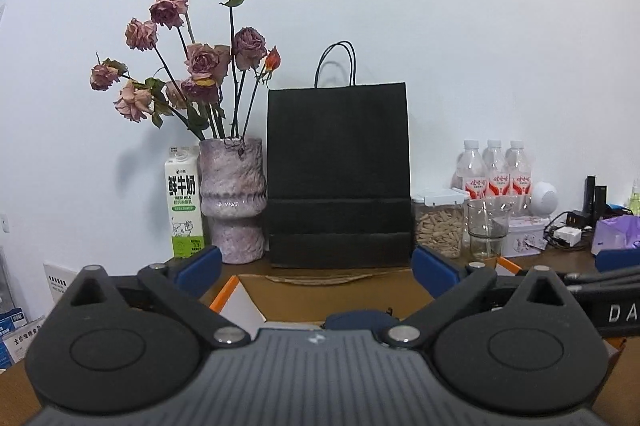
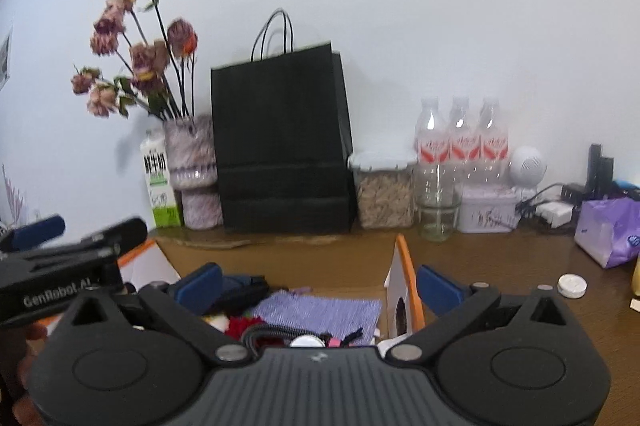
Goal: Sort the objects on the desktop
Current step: 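Carry the beige block and orange item into the box and open both tools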
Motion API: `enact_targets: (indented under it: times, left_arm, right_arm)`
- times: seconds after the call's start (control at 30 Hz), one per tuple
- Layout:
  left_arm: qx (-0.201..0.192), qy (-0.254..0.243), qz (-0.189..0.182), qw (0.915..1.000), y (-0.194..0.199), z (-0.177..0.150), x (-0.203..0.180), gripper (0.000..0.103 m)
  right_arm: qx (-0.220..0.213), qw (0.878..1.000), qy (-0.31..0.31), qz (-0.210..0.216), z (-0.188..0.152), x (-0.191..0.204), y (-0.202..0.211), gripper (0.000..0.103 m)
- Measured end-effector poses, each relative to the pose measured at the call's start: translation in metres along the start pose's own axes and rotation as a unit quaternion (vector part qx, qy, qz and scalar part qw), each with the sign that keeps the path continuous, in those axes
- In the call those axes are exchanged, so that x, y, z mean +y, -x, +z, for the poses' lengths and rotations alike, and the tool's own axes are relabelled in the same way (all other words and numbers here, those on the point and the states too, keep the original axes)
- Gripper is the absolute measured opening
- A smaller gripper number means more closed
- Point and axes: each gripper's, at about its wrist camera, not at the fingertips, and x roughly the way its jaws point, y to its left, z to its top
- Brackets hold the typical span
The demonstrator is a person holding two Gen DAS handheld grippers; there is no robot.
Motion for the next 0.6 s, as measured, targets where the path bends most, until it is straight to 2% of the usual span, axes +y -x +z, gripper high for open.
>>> enact_targets:
  times: [0.6]
  left_arm:
    - [0.014,0.002,-0.009,0.9999,0.018,-0.003,0.005,0.103]
  right_arm:
    - [0.006,1.000,0.006,-0.012,-0.001,0.002,0.012,0.103]
